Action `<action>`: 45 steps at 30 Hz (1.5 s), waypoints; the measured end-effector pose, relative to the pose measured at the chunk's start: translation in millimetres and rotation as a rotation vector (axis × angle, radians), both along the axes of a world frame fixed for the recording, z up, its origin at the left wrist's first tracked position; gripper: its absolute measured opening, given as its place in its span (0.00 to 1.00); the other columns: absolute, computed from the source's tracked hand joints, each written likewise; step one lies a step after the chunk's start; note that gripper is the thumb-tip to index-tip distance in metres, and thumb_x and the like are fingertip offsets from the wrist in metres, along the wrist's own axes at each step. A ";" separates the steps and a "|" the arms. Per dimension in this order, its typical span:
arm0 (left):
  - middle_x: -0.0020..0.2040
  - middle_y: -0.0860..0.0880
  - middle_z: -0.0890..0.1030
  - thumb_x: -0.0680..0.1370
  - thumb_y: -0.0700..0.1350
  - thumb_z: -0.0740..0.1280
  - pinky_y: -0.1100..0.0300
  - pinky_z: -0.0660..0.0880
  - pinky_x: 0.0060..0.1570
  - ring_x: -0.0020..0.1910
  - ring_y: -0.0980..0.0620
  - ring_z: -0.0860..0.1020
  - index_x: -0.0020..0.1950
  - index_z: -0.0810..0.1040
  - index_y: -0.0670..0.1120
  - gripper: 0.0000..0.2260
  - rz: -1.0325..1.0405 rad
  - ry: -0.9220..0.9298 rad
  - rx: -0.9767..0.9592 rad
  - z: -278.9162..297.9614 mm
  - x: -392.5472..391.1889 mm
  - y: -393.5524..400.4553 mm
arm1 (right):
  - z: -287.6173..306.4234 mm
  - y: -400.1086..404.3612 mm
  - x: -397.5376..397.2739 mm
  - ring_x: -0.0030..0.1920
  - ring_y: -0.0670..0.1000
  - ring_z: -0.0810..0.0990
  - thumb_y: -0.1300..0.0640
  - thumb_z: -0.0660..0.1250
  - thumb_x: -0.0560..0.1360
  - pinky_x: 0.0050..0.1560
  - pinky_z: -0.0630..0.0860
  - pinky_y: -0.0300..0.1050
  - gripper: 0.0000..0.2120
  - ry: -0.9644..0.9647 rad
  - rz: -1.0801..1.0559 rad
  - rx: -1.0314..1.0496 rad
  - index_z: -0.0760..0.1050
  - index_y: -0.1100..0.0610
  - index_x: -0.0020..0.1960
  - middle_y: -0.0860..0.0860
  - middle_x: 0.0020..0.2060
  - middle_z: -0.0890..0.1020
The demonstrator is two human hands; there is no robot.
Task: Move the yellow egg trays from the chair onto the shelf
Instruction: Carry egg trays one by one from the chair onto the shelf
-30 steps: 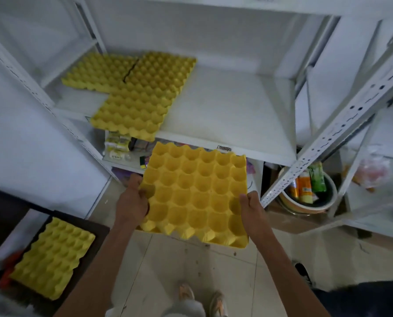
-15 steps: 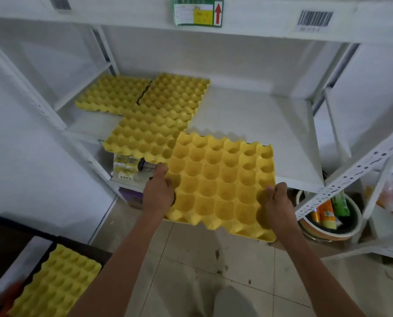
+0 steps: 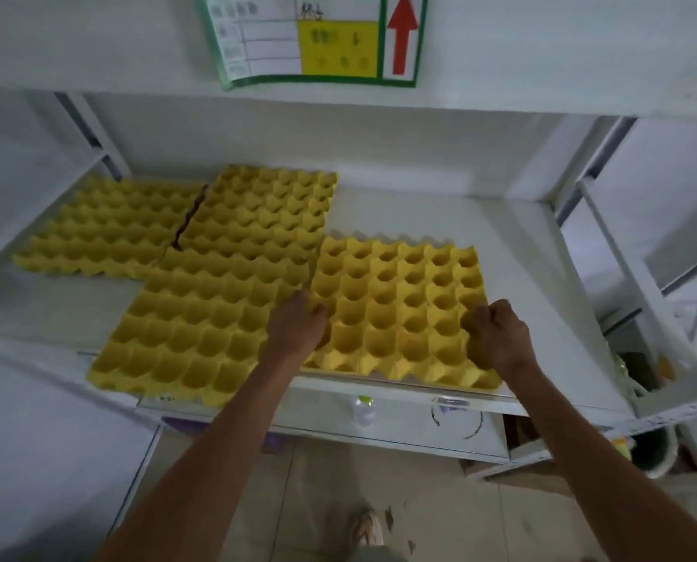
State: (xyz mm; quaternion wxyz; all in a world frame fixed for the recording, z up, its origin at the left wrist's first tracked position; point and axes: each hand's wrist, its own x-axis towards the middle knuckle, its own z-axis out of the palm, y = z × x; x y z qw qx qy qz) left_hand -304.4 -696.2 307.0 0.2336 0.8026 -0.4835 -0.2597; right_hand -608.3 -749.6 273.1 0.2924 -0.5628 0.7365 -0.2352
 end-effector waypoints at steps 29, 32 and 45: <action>0.76 0.44 0.68 0.83 0.57 0.57 0.51 0.54 0.75 0.78 0.44 0.57 0.77 0.65 0.46 0.24 -0.539 -0.361 -0.147 -50.6 -9.6 -175.1 | -15.7 -202.6 48.8 0.56 0.62 0.80 0.48 0.60 0.81 0.47 0.71 0.51 0.14 0.139 -0.178 -0.016 0.72 0.56 0.62 0.57 0.57 0.80; 0.79 0.46 0.62 0.83 0.57 0.57 0.50 0.56 0.76 0.80 0.46 0.56 0.77 0.65 0.46 0.25 -0.592 -0.338 -0.111 -38.0 -1.4 -171.8 | -4.9 -189.5 50.9 0.60 0.63 0.78 0.48 0.59 0.81 0.50 0.72 0.54 0.18 0.228 -0.152 -0.006 0.68 0.57 0.65 0.59 0.60 0.78; 0.81 0.42 0.60 0.83 0.57 0.47 0.48 0.59 0.75 0.80 0.44 0.58 0.78 0.64 0.44 0.28 -0.186 -0.530 -0.022 35.6 39.1 -28.4 | 62.2 -141.6 130.4 0.71 0.62 0.69 0.52 0.62 0.78 0.71 0.63 0.56 0.25 0.739 0.690 -0.447 0.70 0.63 0.72 0.63 0.70 0.73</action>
